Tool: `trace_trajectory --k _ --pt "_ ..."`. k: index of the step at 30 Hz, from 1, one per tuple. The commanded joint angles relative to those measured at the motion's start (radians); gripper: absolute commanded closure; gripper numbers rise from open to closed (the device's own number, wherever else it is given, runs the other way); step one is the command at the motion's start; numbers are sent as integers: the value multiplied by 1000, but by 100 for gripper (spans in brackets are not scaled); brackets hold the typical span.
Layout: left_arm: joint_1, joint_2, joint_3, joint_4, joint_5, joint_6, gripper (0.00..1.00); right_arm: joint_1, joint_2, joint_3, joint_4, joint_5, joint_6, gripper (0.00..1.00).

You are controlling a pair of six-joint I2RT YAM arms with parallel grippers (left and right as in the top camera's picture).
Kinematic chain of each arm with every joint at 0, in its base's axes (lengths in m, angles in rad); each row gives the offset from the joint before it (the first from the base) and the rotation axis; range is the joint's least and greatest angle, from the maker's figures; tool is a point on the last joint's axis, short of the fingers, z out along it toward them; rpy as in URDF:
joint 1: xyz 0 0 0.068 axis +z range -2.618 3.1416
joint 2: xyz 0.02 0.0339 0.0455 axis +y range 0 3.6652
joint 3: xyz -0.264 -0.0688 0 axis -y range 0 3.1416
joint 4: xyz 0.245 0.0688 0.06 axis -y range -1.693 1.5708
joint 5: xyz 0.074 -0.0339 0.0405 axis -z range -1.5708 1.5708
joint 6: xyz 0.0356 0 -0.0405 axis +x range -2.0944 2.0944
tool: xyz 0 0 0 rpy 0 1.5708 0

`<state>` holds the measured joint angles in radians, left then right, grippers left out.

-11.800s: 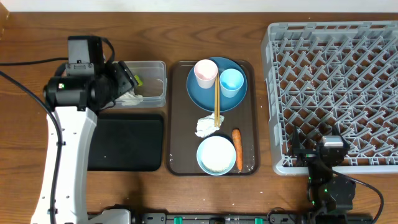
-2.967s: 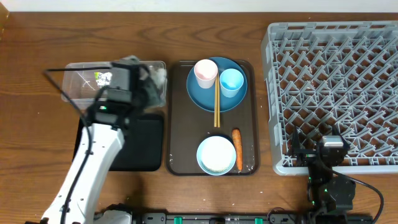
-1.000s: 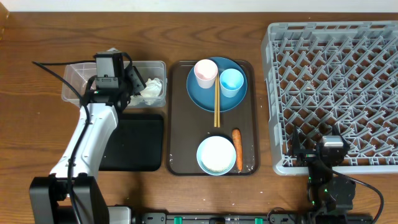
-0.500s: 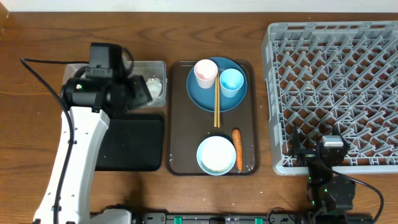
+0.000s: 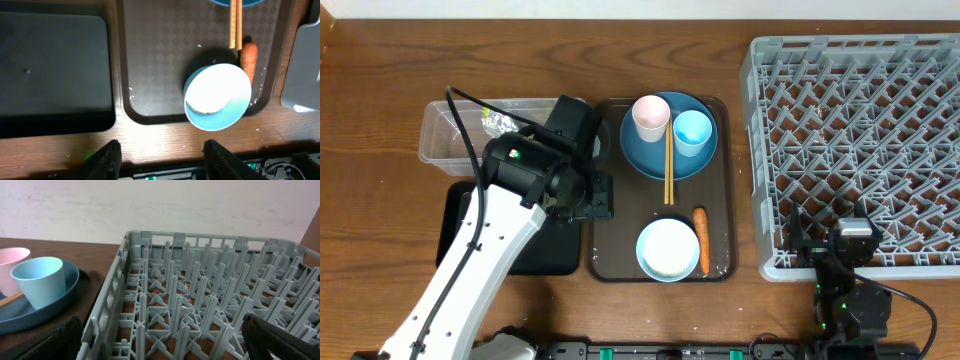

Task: Sort waste into correct bins and load items into the dishwasher rack
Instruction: 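Move the left gripper to the light-blue bowl of rice on the tray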

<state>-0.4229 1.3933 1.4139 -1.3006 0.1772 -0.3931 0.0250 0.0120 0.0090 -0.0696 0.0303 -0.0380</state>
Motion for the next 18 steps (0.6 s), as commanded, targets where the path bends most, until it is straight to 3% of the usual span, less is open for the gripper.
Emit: trace_trajectory --k 1,8,18 --pt "7 -5 2 -3 -12 -24 44 12 -5 -4 -1 6 -4 1" --pt "-19 -15 2 -47 -1 -42 48 12 -5 -4 -1 6 -4 1" --pt "-235 -16 2 -62 -5 -102 47 12 -5 -4 -1 6 -4 1"
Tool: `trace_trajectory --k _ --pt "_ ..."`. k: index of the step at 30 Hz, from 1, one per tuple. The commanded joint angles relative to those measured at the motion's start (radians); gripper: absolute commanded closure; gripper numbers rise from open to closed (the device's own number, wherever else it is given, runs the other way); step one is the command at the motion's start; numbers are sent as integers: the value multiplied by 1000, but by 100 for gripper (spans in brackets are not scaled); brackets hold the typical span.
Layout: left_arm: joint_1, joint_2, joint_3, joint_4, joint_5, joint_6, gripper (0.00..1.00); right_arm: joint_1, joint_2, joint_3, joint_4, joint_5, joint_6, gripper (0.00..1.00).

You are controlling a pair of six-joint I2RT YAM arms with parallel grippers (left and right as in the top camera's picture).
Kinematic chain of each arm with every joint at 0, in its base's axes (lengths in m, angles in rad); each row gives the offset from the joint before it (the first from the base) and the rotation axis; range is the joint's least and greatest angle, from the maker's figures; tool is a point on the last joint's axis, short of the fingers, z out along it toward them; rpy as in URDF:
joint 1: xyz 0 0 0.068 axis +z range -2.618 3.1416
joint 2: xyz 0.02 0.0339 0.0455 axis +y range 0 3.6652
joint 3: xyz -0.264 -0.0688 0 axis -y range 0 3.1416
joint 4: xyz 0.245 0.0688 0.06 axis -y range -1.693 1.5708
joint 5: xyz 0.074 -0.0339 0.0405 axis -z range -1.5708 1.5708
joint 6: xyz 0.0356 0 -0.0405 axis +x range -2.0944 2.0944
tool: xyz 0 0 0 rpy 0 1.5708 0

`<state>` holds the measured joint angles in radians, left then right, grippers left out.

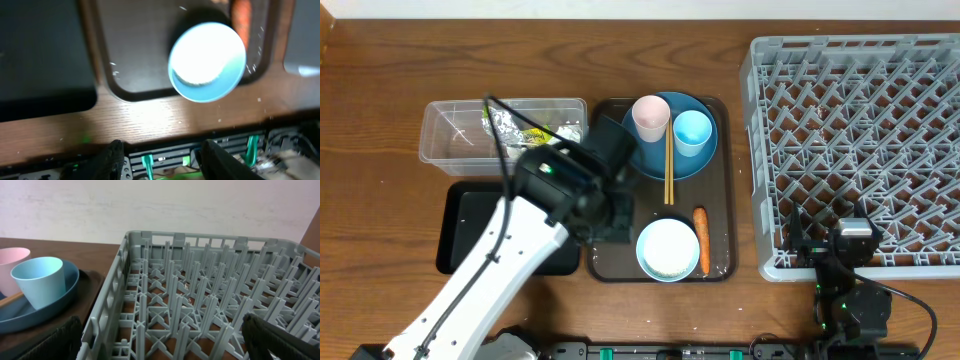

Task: Sort waste into correct bins and load items into the dishwasher rack
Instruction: 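Move the left gripper to the light-blue bowl of rice on the tray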

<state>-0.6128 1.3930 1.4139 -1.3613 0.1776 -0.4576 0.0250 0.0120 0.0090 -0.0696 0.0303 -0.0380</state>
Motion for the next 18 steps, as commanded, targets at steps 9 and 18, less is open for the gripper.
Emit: trace_trajectory --k 9,18 --pt "-255 -14 -17 100 -47 -160 47 12 -5 -4 -1 6 -4 1" --pt "-343 1 -125 319 -125 -237 47 12 -5 -4 -1 6 -4 1"
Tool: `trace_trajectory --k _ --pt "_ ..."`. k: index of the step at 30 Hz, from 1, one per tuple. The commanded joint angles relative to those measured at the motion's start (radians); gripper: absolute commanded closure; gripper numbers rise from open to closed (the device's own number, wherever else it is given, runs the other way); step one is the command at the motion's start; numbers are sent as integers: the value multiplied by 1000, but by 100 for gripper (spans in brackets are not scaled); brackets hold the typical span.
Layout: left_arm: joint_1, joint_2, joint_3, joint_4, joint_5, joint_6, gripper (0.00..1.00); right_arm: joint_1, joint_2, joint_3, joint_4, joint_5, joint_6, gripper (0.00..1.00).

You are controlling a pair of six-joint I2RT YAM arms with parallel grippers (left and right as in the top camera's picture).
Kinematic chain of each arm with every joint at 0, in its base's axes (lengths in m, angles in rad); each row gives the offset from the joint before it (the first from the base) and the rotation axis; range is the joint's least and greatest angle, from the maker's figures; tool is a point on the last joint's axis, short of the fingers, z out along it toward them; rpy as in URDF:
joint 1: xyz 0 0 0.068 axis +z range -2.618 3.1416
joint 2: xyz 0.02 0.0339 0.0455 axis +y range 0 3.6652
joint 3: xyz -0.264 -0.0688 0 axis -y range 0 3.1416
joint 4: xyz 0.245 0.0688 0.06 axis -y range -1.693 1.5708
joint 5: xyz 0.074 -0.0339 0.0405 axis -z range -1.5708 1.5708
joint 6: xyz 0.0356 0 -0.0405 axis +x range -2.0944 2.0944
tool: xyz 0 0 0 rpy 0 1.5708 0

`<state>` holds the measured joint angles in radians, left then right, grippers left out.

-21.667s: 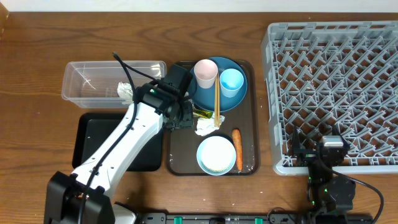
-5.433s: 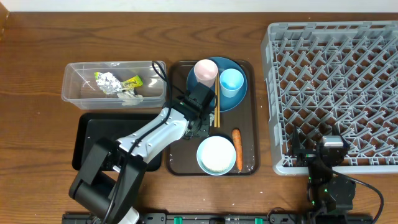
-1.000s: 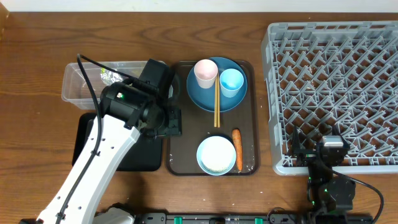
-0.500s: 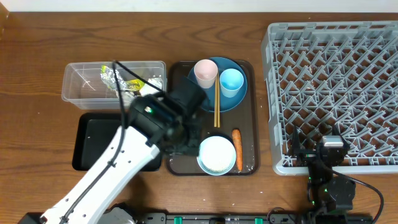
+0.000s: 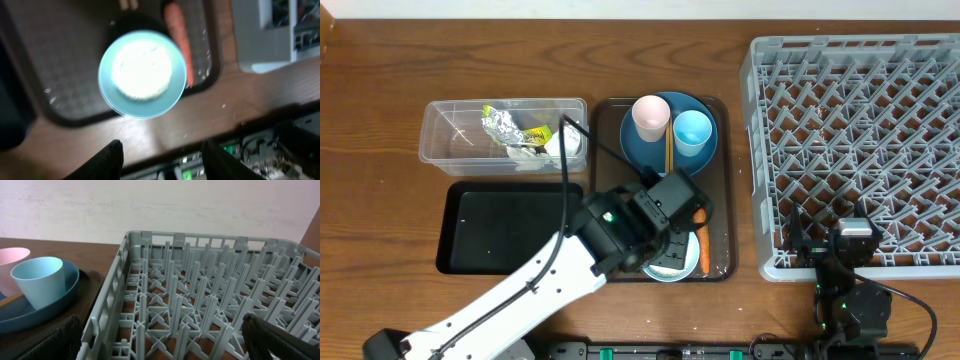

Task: Sort waste into correct bins and load items into the dishwasher rack
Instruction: 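Move the left gripper to the light-blue bowl of rice on the tray, then grasp the rim of the light-blue bowl with the left gripper and lift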

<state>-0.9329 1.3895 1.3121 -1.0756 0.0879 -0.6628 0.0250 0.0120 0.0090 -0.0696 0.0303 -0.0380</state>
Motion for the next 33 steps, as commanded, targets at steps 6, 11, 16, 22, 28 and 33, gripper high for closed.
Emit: trace_trajectory --k 6,11,16,22,28,33 --pt "-72 85 -49 169 -42 -30 47 12 -5 -4 -1 6 -4 1" --pt "-79 199 -49 220 -62 -31 47 12 -5 -4 -1 6 -4 1" --pt "-82 296 -49 233 -62 -31 47 12 -5 -4 -1 6 -5 1" --pt "-103 385 -49 256 -59 -31 48 12 -5 -4 -1 6 -4 1" --pt "-118 409 -49 280 -59 -31 49 12 -5 -4 -1 6 -4 1" --pt "-131 409 -49 301 -61 -31 50 12 -5 -4 -1 6 -4 1"
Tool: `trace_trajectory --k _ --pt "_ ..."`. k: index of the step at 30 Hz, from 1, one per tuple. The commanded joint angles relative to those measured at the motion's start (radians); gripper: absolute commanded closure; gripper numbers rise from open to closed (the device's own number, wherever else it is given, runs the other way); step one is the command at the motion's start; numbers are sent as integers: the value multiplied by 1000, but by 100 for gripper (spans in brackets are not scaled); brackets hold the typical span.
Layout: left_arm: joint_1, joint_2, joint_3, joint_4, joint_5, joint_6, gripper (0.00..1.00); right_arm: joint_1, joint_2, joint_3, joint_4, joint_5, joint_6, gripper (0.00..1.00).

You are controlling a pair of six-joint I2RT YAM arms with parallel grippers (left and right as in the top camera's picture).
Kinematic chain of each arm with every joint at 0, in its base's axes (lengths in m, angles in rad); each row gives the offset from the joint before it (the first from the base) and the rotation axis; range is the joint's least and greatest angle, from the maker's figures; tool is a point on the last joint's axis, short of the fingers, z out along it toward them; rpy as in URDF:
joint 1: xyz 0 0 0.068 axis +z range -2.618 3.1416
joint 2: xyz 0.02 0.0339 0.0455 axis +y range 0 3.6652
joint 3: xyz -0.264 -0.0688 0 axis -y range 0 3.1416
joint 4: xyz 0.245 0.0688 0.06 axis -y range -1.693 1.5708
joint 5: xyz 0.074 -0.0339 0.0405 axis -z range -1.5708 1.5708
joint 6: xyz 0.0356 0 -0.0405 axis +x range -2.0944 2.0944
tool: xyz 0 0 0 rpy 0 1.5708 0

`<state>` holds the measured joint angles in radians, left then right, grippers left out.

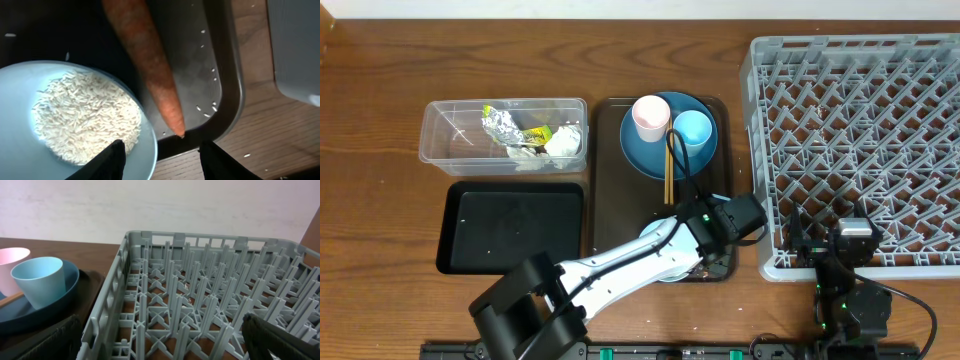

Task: Sort waste into correct bins and load items into the dishwasher rack
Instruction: 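Grasp the rim of the light-blue bowl with the left gripper and lift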

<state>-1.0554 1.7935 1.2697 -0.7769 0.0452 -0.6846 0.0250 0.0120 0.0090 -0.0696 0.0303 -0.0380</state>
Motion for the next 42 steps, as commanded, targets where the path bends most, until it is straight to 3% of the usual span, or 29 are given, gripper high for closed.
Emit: trace_trajectory --k 1,13,20,32,37,42 --pt "-11 5 -7 2 -22 -9 49 12 -5 -4 -1 6 -4 1" --pt "-11 6 -68 52 -32 -10 52 12 -5 -4 -1 6 -4 1" --pt "-11 6 -95 95 -43 -9 68 12 -5 -4 -1 6 -4 1" --pt "-13 6 -116 98 -57 -10 69 12 -5 -4 -1 6 -4 1" --pt "-13 6 -119 98 -57 -9 85 12 -5 -4 -1 6 -4 1" --pt "-13 6 -119 98 -57 -9 87 12 -5 -4 -1 6 -4 1"
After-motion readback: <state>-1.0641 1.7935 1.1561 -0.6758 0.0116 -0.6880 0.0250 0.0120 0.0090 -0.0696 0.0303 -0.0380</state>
